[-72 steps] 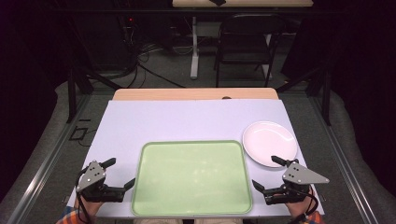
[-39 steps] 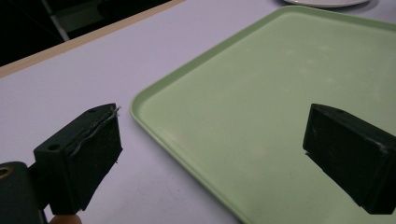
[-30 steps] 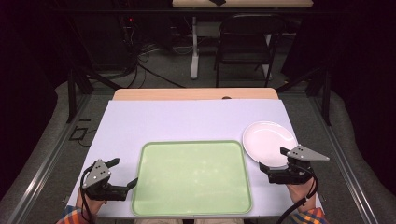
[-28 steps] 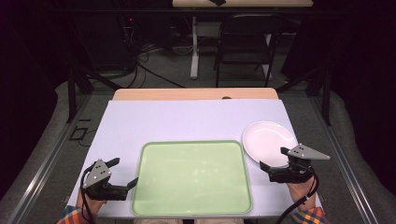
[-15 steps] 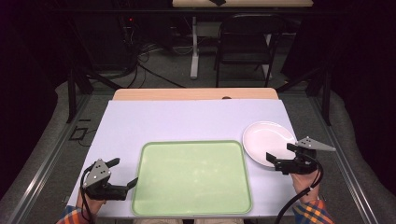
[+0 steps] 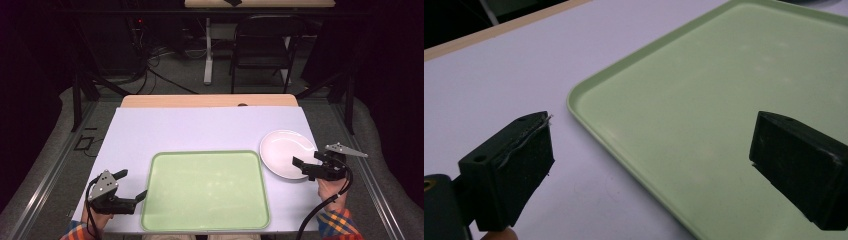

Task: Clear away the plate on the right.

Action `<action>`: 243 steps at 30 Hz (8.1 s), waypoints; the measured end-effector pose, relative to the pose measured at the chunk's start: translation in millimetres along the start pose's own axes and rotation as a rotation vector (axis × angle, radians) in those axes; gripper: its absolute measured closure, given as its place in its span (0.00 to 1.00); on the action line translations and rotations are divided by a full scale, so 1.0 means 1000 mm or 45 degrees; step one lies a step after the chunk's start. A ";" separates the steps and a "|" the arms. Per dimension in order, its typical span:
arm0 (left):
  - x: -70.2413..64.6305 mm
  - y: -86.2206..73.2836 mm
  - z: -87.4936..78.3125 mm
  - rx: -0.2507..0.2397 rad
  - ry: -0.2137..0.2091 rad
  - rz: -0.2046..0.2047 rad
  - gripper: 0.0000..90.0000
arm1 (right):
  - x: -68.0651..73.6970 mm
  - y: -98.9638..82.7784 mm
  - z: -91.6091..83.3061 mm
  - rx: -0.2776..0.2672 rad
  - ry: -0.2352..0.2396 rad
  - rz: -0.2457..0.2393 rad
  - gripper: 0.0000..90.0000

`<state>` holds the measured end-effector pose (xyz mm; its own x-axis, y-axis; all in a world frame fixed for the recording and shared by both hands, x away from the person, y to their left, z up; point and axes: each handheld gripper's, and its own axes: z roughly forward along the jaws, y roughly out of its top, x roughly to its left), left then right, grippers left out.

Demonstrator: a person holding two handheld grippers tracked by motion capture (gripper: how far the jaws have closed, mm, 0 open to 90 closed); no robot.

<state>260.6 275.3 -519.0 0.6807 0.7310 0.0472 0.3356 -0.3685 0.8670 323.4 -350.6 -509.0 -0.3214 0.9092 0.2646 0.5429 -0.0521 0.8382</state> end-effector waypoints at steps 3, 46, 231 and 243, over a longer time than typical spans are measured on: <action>0.000 0.000 0.000 -0.003 0.002 -0.005 0.04 | -0.006 0.000 0.001 0.001 0.003 0.035 0.00; 0.000 0.000 0.001 0.018 -0.003 -0.013 0.05 | -0.074 -0.013 0.023 0.072 -0.154 0.481 0.40; -0.020 0.025 0.019 0.026 -0.144 -0.044 0.00 | 0.078 0.054 0.006 -0.184 0.349 0.221 0.95; -0.041 0.037 0.042 0.010 -0.255 -0.044 0.00 | 0.119 0.046 0.027 -0.093 0.487 0.168 0.95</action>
<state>273.3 207.5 -509.5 0.7843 0.6149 -0.0827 0.3656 -0.3503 0.8623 331.1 -233.3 -451.2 -0.5257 0.6741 0.5188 0.5468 -0.1994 0.8132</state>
